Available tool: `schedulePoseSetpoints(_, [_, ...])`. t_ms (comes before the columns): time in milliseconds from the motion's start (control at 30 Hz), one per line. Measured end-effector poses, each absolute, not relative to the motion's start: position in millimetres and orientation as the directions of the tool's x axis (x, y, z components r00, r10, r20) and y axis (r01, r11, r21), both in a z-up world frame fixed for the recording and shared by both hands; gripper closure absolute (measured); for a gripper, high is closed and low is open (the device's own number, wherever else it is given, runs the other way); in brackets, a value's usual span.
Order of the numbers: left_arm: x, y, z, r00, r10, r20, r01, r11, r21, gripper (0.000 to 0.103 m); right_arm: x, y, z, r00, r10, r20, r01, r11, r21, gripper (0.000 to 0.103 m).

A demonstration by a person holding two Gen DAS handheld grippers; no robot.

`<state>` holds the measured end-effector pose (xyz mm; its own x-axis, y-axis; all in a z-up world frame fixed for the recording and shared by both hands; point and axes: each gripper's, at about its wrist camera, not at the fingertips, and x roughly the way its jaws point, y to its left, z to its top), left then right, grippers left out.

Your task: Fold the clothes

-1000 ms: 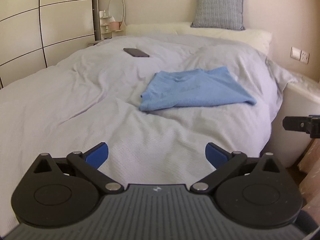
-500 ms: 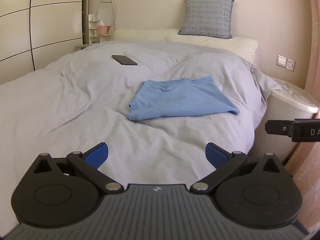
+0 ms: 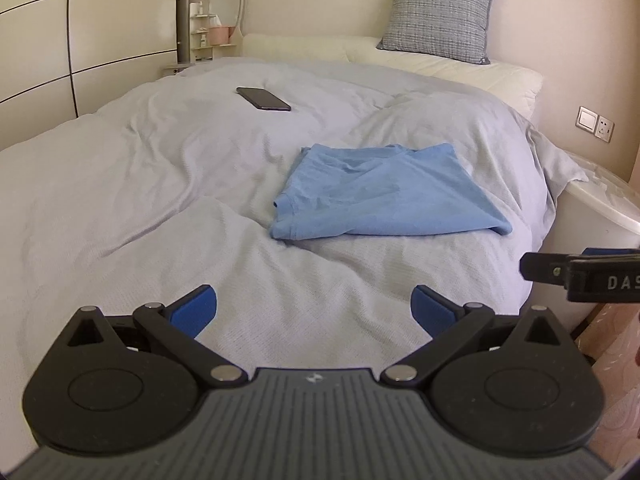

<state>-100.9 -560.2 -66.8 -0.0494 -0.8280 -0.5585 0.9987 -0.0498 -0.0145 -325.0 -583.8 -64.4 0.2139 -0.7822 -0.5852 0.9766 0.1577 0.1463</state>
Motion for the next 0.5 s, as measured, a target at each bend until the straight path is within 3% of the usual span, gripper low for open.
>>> schedulePoseSetpoints(333, [-117.9,-564.7,-68.5,0.013,-0.834,-0.552,0.997,-0.033,0.074,0.001,-331.5,-593.4,-71.0,0.228,-0.746,-0.625,0.971,0.132,0.197,0.0])
schedulePoseSetpoints(500, [-116.4,-564.9,-68.9,0.016,-0.823,-0.568,0.998,-0.02,0.058,0.001,-332.6,-591.8,-70.1,0.226,-0.745,-0.627,0.972,0.128,0.198,0.0])
